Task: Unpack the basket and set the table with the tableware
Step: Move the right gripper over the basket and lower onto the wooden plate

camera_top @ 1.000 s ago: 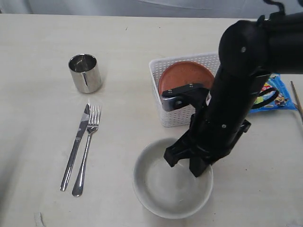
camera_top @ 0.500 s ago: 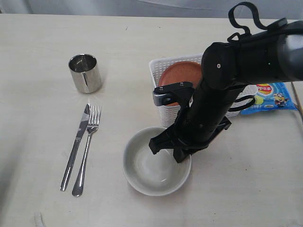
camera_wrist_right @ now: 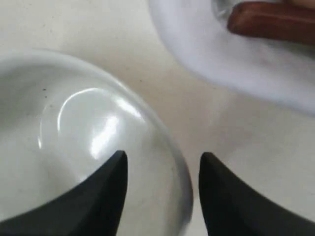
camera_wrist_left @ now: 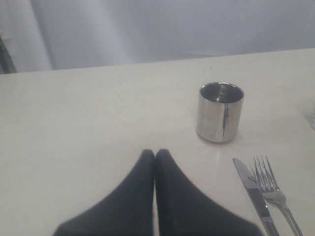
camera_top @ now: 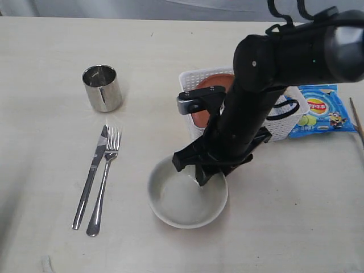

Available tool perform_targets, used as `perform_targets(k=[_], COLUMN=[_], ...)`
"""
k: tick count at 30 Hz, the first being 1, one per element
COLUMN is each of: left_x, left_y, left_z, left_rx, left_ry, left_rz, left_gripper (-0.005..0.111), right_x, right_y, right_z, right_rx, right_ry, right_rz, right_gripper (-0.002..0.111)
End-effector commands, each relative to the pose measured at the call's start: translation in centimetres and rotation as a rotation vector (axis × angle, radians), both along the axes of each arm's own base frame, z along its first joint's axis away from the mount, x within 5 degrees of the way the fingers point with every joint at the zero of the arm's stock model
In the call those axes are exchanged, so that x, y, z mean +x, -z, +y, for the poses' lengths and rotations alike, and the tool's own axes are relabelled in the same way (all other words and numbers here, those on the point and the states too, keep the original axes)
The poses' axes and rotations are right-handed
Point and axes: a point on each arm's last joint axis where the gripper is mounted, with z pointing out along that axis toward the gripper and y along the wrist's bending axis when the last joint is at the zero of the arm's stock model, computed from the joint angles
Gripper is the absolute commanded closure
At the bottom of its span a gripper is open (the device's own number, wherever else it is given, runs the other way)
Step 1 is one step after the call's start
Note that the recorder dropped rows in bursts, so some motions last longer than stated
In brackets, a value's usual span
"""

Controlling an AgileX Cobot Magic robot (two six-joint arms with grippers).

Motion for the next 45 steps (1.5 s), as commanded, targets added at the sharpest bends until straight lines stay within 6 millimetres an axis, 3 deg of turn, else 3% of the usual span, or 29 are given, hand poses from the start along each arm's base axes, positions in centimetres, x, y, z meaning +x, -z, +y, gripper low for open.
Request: perform_targets(k=[1, 8, 14, 17, 21, 24, 28, 37, 42, 45], left_x=[0.0, 0.0, 0.0, 0.0, 0.0, 0.0, 0.0, 0.0, 0.0, 0.0], left_y=[0.0, 0.0, 0.0, 0.0, 0.0, 0.0, 0.0, 0.0, 0.0, 0.0], left_z=[0.0, 0.0, 0.0, 0.0, 0.0, 0.0, 0.0, 0.0, 0.0, 0.0], left_rx=[-0.008, -0.008, -0.008, -0.008, -0.008, -0.008, -0.008, -0.006, -0.006, -0.006], left_ry=[0.005, 0.005, 0.005, 0.005, 0.005, 0.005, 0.005, 0.005, 0.005, 0.005], left_rz=[-0.007, -0.007, -0.007, -0.007, -0.007, -0.007, -0.007, -0.007, -0.007, -0.007], left_gripper=[0.107, 0.107, 0.107, 0.107, 0.107, 0.107, 0.107, 0.107, 0.107, 0.107], right_x=[1.1, 2.7, 5.8, 7.5, 8.7, 9.4, 9.7, 9.5, 9.7, 9.8], right_y=[-2.0, -6.0, -10.7, -11.5, -9.2, -7.0, -5.7, -2.8, -1.7, -1.0], right_z=[-0.2, -0.8, -2.5, -4.0, -4.9, -5.1, -4.7, -3.5, -3.4, -3.4], right_rx=[-0.106, -0.263, -0.462, -0.528, -0.477, -0.462, -0.457, -0.471, -0.478, -0.489], right_ry=[-0.048, -0.087, -0.107, -0.075, -0.148, -0.205, -0.229, -0.628, -0.683, -0.628], right_rz=[-0.012, -0.075, -0.396, -0.461, -0.311, -0.225, -0.208, -0.101, -0.070, -0.056], right_gripper=[0.063, 0.063, 0.063, 0.071, 0.084, 0.076, 0.061, 0.066, 0.066, 0.066])
